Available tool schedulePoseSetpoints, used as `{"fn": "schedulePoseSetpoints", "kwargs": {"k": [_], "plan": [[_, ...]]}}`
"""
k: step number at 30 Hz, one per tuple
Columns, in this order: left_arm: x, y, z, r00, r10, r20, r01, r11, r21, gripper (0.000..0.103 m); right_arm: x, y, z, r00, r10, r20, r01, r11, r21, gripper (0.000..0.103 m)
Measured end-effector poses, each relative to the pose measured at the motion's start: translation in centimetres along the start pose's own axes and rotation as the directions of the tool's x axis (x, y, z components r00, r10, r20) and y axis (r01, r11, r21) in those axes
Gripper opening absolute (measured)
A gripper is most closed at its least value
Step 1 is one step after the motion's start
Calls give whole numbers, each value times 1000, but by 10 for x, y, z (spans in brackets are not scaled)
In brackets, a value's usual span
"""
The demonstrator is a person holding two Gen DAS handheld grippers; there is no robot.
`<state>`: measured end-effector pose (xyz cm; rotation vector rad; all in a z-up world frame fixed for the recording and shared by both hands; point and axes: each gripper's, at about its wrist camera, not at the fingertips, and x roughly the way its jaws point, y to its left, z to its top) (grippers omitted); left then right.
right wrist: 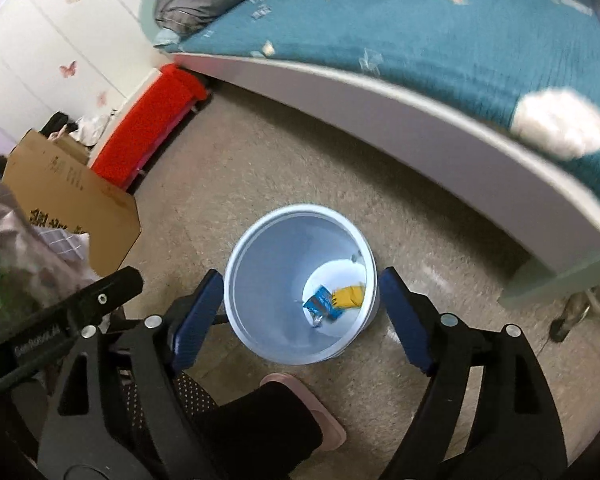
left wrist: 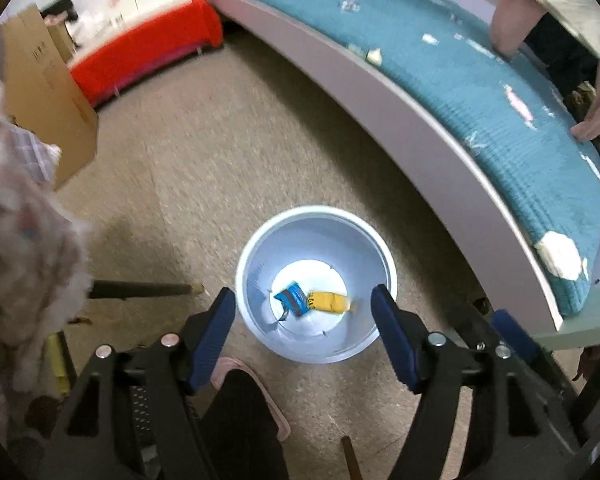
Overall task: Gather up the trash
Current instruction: 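Carry both items over the blue bucket and open both tools to drop them, then grasp the white plastic bag with the left tool while the right tool grasps a blue wrapper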
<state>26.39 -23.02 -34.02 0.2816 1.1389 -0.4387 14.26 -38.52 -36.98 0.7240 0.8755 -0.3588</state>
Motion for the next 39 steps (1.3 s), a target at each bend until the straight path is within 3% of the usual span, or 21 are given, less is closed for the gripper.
{"fn": "schedulePoseSetpoints", "kwargs": {"k": [4,7,13,15,17,21,25,26,30,32,34,39], "plan": [[-56,-3,-7,994,16,112,-19,999,31,72,-48,16,8,997,7,80,-5,999,-33,84],[-108,-5,-12,974,50,220,-62,997,49,73,-92,30,11,986,41,159,-31,998,-63,85],[-219,9,-35,896,92,435,-111,994,17,76,-179,75,5,941,155,300,-112,981,-156,87],[-256,26,-47,861,122,495,-130,991,-19,80,-203,94,0,926,206,315,-148,969,-199,88],[-285,47,-57,835,168,524,-152,986,-74,82,-221,116,-9,913,248,325,-173,955,-243,89],[-327,100,-76,803,247,542,-166,967,-195,83,-244,181,-29,889,352,294,-233,899,-372,90],[-357,165,-97,778,356,517,-198,921,-337,85,-247,250,-52,874,433,221,-285,824,-489,90],[-365,191,-108,770,397,499,-204,895,-398,86,-246,272,-60,871,453,192,-298,796,-527,90],[-376,261,-135,761,482,433,-199,810,-552,86,-234,336,-86,870,482,102,-321,711,-625,90],[-374,298,-147,782,484,393,-176,776,-605,86,-227,358,-99,870,489,66,-334,680,-652,90],[-366,335,-157,816,460,349,-144,748,-648,86,-214,382,-110,877,479,30,-335,656,-676,90],[-343,387,-170,864,406,298,-91,708,-701,86,-191,423,-127,885,463,-47,-361,620,-697,90]]}}
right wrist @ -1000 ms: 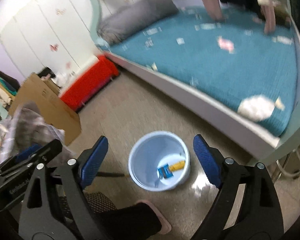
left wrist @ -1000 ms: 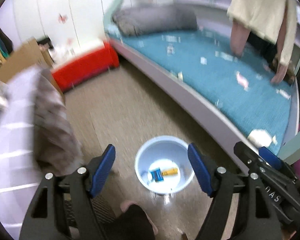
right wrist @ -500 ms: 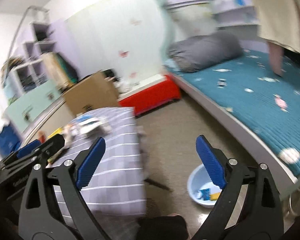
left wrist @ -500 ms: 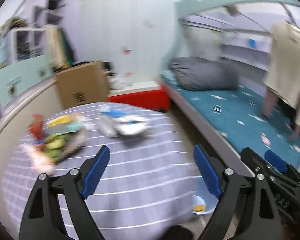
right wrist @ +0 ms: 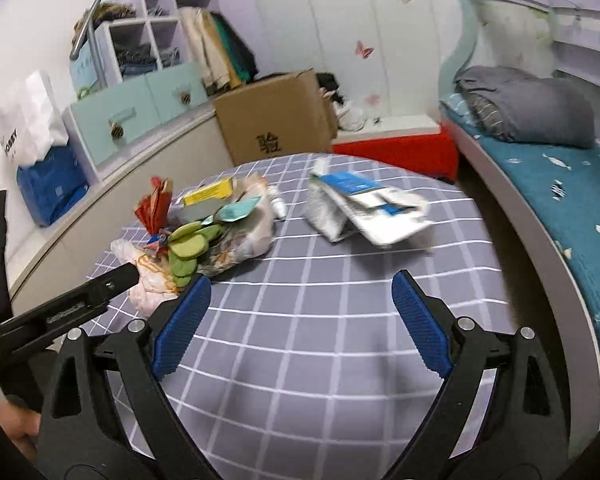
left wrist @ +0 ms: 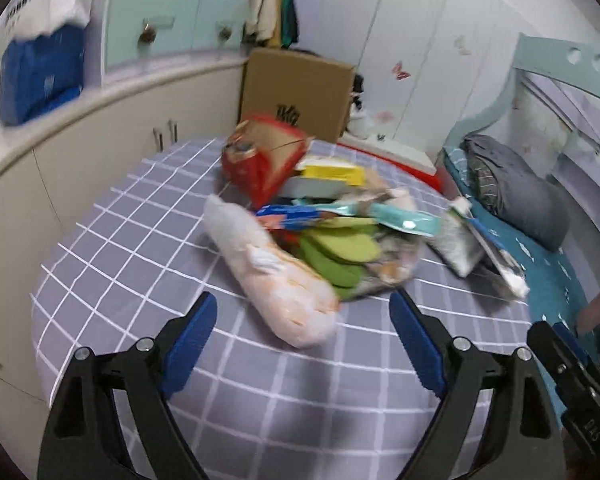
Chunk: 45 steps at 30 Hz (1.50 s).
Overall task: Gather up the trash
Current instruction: 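Grasp the white plastic bag with the left tool while the right tool grasps a blue wrapper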
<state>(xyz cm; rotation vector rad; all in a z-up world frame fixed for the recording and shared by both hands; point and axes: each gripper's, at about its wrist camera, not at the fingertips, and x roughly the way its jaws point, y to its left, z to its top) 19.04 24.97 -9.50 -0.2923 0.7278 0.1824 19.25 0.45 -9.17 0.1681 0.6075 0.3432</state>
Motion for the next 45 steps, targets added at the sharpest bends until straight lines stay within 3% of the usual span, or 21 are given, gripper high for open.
{"fn": "schedulePoseSetpoints", "kwargs": {"k": [5,7,9,12,18,24,28,31,35,37,40,41,42,44,45], "plan": [[33,22,4,996,-40,-78,37,998,-42,84,23,21,4,999,20,-35,-21,1000,-19,90],[43,28,4,991,-69,-116,62,996,-62,56,31,27,7,999,30,-44,-31,999,-23,90],[46,36,6,987,-108,-120,99,992,-77,49,35,33,9,998,35,-49,-37,999,-27,90],[34,39,4,993,-78,-83,75,996,-38,40,40,44,12,998,45,-53,-47,998,-41,90],[4,73,7,990,-140,-14,138,988,-70,37,52,77,21,996,75,-55,-80,991,-104,90],[-20,98,11,991,-131,32,133,988,-82,37,68,119,25,989,122,-88,-136,974,-181,90],[-23,115,12,996,-74,48,78,992,-95,37,82,147,23,979,158,-129,-184,956,-228,90],[-18,129,17,998,-59,35,63,992,-108,37,92,164,23,981,139,-138,-173,943,-285,90],[-6,137,20,998,-58,12,59,991,-119,38,118,190,25,984,65,-167,-134,888,-441,89],[-2,138,21,998,-61,3,61,991,-116,38,134,195,20,978,40,-206,-140,856,-498,81],[5,138,20,998,-68,-9,67,991,-112,38,155,197,14,960,32,-280,-180,833,-523,50],[7,138,20,997,-73,-14,71,991,-110,38,160,197,12,956,23,-292,-182,827,-532,48],[9,137,20,997,-75,-20,73,992,-107,38,163,196,10,958,10,-286,-173,816,-551,46],[12,134,20,996,-79,-27,76,992,-101,38,164,194,8,959,12,-284,-175,813,-555,25],[13,133,20,996,-80,-29,77,992,-97,38,161,192,8,957,31,-288,-191,815,-547,24]]}}
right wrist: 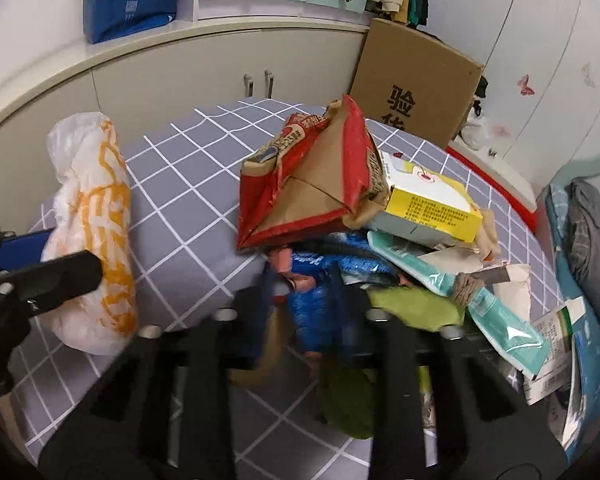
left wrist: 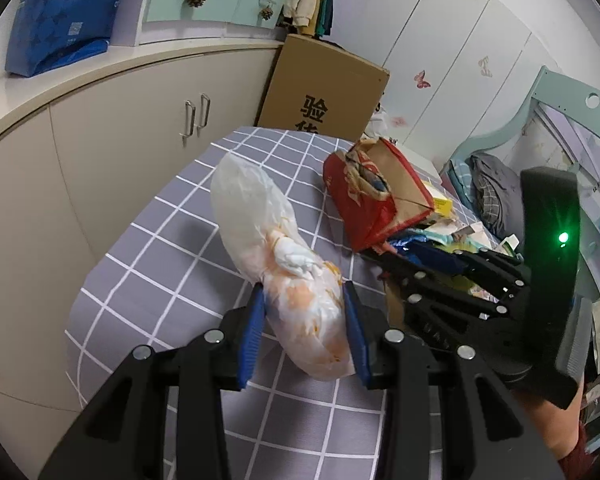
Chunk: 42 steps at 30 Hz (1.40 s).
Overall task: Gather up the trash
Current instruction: 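Grasp the white plastic bag with the left tool while the right tool grasps a blue wrapper, then carry both items over the bucket and open both tools to drop them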
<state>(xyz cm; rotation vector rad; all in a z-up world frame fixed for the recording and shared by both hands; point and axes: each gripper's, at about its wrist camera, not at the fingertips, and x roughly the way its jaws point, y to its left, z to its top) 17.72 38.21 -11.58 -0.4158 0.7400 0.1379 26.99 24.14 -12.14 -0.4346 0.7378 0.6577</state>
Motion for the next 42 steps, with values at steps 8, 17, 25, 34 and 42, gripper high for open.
{"fn": "schedulePoseSetpoints", "kwargs": {"k": [8,17,25,34,42], "plan": [[-9,-18,-2,1000,-23,7,22,999,35,38,-41,-2,-14,994,52,99,-51,999,-8,13],[-33,-54,-6,997,-64,40,60,995,85,38,-103,-54,-35,950,193,245,-245,948,203,10],[-64,-118,-15,985,-156,69,142,974,177,38,-177,-109,-80,884,217,414,-368,869,330,9],[-64,-266,-74,949,-311,-52,305,860,409,38,-252,-197,-202,872,1,489,-308,779,547,9],[-11,-399,-168,891,-358,-278,453,721,524,38,-268,-267,-348,910,-236,340,-127,622,772,9]]}}
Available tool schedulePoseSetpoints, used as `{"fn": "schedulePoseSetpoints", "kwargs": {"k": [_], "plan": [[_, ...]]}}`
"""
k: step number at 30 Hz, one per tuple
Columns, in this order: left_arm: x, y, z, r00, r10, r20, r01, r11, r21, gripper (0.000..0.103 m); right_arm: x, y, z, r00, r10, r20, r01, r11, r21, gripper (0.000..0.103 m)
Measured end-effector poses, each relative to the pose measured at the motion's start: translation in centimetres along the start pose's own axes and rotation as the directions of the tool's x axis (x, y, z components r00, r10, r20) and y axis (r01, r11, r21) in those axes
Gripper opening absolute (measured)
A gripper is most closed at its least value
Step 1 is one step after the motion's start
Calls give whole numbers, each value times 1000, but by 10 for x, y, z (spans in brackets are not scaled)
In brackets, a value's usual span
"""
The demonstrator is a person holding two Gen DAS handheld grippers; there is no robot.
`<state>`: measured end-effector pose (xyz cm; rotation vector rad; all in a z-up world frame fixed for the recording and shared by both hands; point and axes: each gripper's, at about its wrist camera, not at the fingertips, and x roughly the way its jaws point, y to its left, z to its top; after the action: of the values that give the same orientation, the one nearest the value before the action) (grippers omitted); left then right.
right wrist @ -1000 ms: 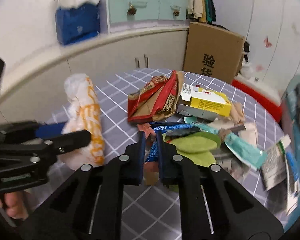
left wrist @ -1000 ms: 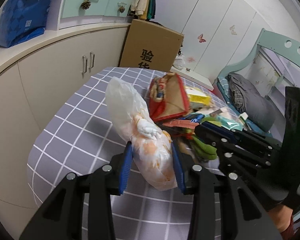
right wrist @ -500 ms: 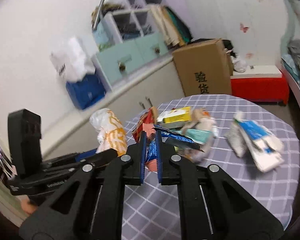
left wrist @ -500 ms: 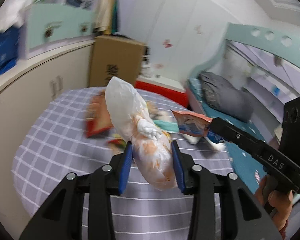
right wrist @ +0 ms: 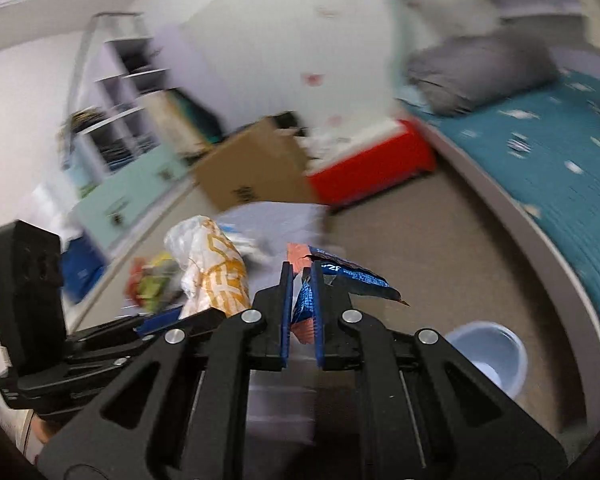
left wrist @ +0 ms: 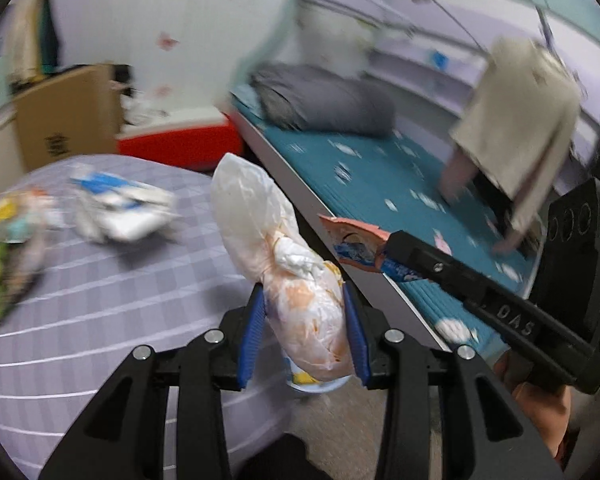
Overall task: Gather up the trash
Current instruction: 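Carry both items over the bucket and open both tools to drop them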
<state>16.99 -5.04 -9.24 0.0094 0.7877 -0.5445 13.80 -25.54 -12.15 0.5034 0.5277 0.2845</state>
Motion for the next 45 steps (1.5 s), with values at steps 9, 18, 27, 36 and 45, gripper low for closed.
{"fn": "schedulePoseSetpoints", "kwargs": {"k": [9,18,27,36,45], "plan": [[180,-52,-33,956,-30,-291,53,996,73,38,40,-157,-70,977,-155,-146,188,951,244,9],[310,-28,-75,873,82,-480,-42,995,95,38,138,-246,-138,927,-202,-316,311,885,348,10],[357,-11,-97,829,133,-543,-93,991,100,38,160,-276,-158,901,-229,-368,375,837,399,50],[375,-25,-104,819,138,-557,-78,988,130,39,138,-285,-159,884,-299,-360,432,816,384,53],[367,-41,-100,836,138,-532,-58,985,163,42,111,-271,-149,871,-371,-321,473,810,347,56]]}}
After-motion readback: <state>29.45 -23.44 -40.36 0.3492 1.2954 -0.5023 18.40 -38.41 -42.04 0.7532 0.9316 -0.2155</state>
